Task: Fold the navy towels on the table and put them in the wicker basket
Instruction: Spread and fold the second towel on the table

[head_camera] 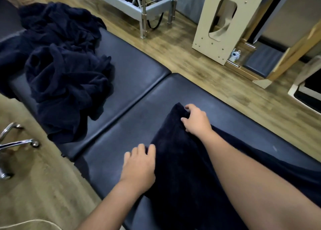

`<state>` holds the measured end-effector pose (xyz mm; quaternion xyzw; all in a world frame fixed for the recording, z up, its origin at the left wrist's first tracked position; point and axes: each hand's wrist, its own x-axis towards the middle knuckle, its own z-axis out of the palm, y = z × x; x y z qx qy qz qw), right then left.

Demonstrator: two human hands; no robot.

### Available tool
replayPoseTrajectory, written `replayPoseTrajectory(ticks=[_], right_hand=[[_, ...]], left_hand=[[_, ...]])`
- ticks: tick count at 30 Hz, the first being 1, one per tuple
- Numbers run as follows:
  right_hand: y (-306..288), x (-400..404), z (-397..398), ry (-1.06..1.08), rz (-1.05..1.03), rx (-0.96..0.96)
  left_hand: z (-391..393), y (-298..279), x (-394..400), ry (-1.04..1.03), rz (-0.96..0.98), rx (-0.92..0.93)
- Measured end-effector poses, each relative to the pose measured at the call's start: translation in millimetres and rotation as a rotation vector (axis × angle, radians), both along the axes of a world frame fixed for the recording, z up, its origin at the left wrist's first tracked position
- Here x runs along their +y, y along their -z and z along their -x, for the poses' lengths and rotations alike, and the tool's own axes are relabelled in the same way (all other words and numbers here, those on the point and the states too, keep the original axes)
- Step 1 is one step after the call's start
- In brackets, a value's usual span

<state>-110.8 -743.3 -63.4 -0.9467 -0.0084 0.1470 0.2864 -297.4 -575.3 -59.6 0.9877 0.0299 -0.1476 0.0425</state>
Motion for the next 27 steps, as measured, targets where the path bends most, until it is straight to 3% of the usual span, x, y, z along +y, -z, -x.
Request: replayPoseTrajectory(ticks=[3, 6, 9, 13, 16, 18, 20, 23, 25, 27], right_hand=[[3, -38, 18, 0.023, 0.082, 0.018], [6, -89, 37, 0.050, 0.208, 0.016], [6, -141, 54, 0.082, 0.380, 0.074], [1, -191, 61, 0.136, 0.454, 0.184], [-5, -200, 59, 0.191, 0.453, -0.028], [-10, -199, 58, 0.211, 0.390, -0.045], [-14, -209, 60, 0.229, 0.354, 0.072], [-21, -244, 71, 0.290, 0.310, 0.236], [-29, -274, 81, 0.305, 0.273, 0.333], [-33, -303, 91, 0.267, 0.327, 0.400]], left_hand=[[-15, -3, -38, 0.311, 0.090, 0.031], [-29, -4, -78, 0.274, 0.153, 0.339], [-41, -2, -107, 0.225, 0.029, 0.481], [-49, -4, -124, 0.203, -0.086, 0.526], [-53, -7, -131, 0.219, -0.184, 0.569], [-57, -10, -141, 0.240, -0.254, 0.561], [-61, -12, -155, 0.271, -0.194, 0.453], [-69, -5, -175, 0.383, 0.065, 0.279], [-76, -2, -189, 0.378, 0.144, 0.359], [-84, 3, -202, 0.339, 0.066, 0.445]])
